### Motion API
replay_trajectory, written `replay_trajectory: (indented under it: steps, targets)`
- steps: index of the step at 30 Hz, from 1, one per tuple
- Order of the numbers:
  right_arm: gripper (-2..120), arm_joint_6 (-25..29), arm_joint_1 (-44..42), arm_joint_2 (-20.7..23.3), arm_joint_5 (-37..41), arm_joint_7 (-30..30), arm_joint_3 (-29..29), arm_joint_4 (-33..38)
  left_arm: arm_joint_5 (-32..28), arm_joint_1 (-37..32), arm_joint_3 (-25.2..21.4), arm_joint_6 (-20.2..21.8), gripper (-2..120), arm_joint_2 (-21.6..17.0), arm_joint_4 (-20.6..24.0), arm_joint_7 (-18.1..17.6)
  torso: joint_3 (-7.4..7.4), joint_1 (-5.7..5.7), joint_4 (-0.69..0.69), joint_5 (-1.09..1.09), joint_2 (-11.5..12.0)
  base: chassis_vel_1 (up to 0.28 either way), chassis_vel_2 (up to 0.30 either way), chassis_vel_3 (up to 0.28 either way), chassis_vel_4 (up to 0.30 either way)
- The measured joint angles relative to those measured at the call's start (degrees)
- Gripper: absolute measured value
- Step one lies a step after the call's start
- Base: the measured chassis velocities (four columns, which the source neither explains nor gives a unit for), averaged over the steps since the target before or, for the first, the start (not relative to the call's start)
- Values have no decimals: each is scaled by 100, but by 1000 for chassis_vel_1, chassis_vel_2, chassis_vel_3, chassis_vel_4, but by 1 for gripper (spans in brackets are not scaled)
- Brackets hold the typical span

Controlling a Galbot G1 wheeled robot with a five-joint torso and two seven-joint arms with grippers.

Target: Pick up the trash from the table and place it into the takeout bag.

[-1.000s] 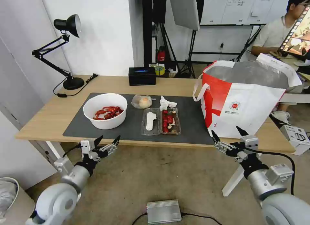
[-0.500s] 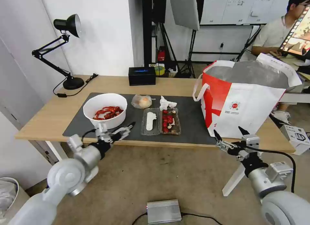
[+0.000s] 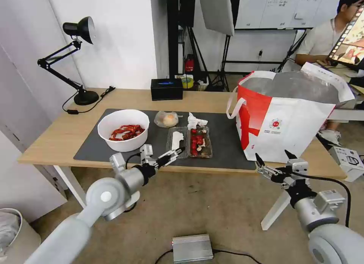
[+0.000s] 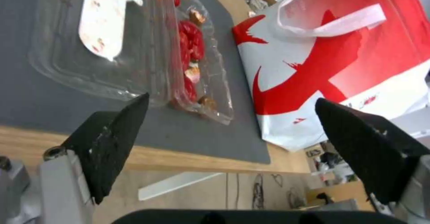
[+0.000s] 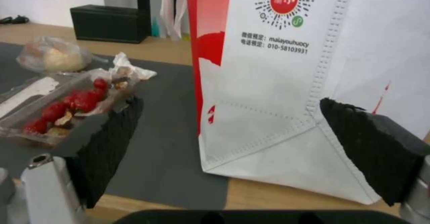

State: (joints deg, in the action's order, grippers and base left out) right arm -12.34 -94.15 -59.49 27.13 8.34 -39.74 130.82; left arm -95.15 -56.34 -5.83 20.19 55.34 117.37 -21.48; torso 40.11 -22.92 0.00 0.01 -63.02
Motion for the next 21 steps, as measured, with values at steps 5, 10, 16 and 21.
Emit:
replay_trajectory:
  steps: [5, 10, 16, 21]
  targets:
    - [100, 2, 50, -13, -5, 37, 20, -69, -316, 211, 65, 11, 100, 276, -38, -560, 0, 0, 0, 0, 0, 0, 0, 0, 0]
    - [100, 2, 98, -32, -7, 67, 36, -130, -350, 305, 155, -1, 100, 640, -241, -1059, 0, 0, 0, 0, 0, 0, 0, 0, 0]
    - [100, 2, 115, -39, -8, 77, 36, -165, -342, 340, 169, -81, 100, 813, -339, -1234, 0, 0, 0, 0, 0, 0, 0, 0, 0]
    - [100, 2, 130, -74, -12, 92, 48, -217, -332, 336, 139, -198, 100, 979, -407, -1417, 0, 0, 0, 0, 0, 0, 0, 0, 0]
